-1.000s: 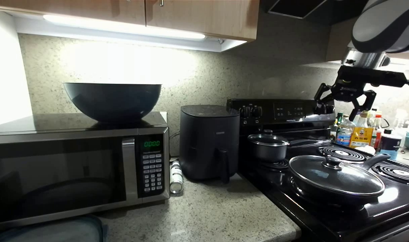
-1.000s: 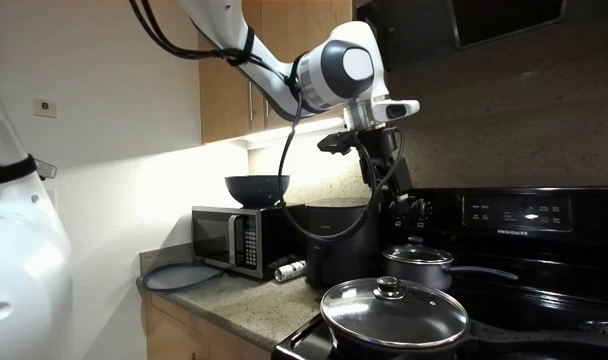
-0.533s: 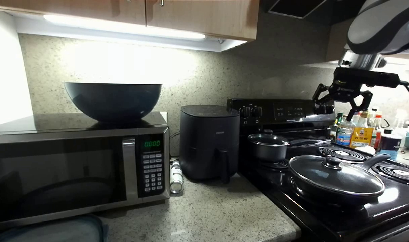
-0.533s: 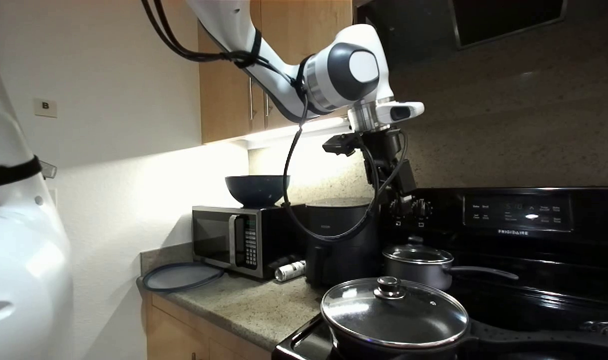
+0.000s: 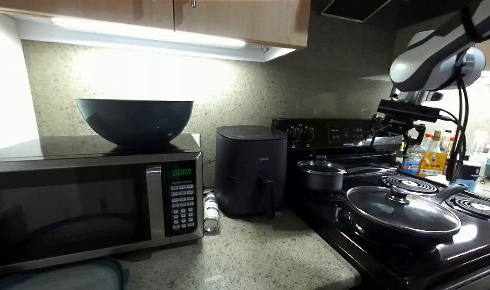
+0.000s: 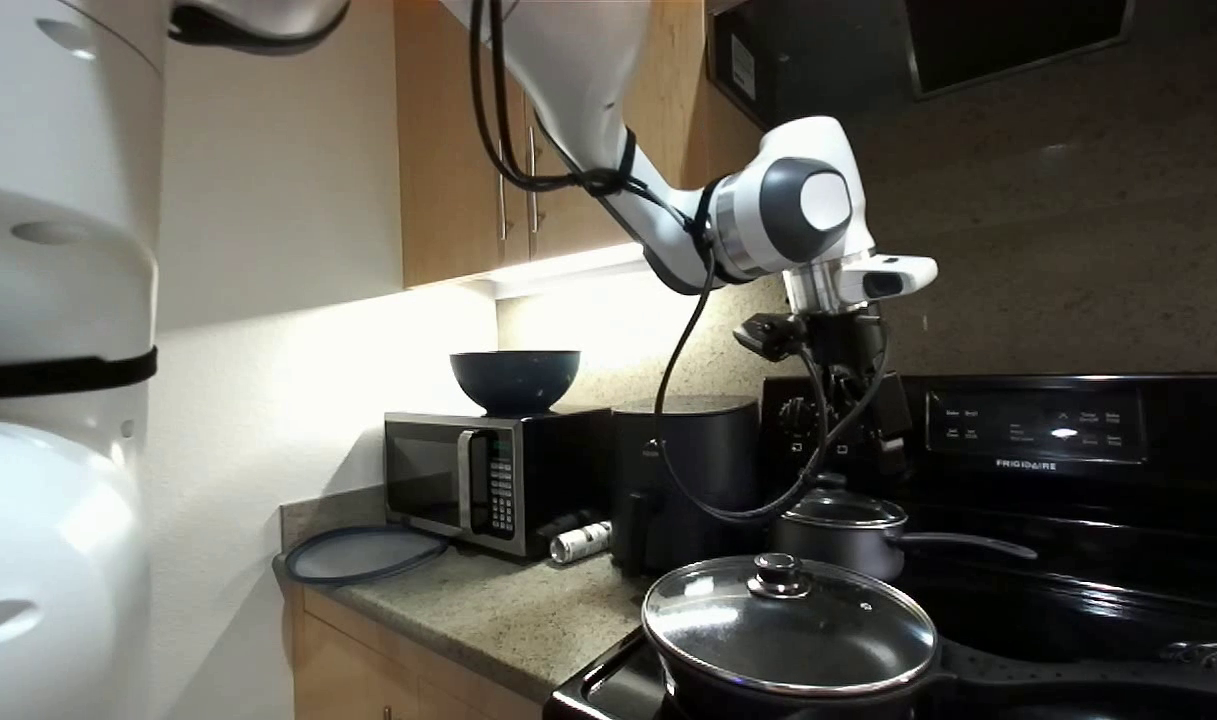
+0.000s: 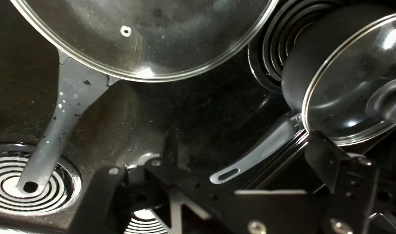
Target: Slide the pot on the stove to the plate on the right
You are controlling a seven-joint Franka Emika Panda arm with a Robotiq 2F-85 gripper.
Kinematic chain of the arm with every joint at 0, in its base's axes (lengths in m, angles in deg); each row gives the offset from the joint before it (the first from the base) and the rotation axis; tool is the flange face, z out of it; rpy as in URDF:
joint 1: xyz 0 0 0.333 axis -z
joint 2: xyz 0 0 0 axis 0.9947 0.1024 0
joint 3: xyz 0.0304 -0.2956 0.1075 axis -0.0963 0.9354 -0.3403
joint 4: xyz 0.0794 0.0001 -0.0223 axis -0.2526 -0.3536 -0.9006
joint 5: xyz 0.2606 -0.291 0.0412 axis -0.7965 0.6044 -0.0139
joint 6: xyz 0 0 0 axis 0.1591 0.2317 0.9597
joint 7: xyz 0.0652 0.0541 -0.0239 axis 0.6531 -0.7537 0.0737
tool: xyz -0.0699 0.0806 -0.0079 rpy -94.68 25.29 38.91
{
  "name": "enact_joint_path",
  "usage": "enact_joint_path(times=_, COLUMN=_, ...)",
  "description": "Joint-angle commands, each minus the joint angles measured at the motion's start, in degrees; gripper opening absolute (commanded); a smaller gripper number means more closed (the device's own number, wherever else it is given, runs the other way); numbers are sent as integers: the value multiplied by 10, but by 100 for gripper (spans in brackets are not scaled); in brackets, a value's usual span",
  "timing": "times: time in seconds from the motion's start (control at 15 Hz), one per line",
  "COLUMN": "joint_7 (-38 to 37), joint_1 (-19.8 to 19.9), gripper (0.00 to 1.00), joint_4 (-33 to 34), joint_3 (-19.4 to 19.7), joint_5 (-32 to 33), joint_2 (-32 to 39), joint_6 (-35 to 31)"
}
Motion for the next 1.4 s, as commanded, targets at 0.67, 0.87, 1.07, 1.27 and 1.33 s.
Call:
enact_joint_path(times=0.67, joint_7=18, joint_1=-35, gripper=100, joint_4=118, joint_3=46, joint_5=-20, joint_2=125, joint_6=8)
enact_joint_path(times=0.87, joint_7=40, joint_1=-33, gripper=100, joint_4=164, joint_3=52, joint_5=-23, joint_2=173, joint_6=1)
enact_joint_path(times=1.07, joint_7=52, joint_1=-33, gripper=100, joint_4=208, joint_3=58, joint_5=-22, joint_2=216, joint_6=-4)
enact_joint_path(times=1.27, joint_7=70, joint_1=-29, gripper=100, joint_4=250, joint_3=61, joint_5=-24, joint_2=253, joint_6=-13)
enact_joint_path(times=1.33, joint_7=67, joint_1=-30, gripper=100, joint_4=264, joint_3=64, joint_5=-24, joint_2=262, joint_6=-10)
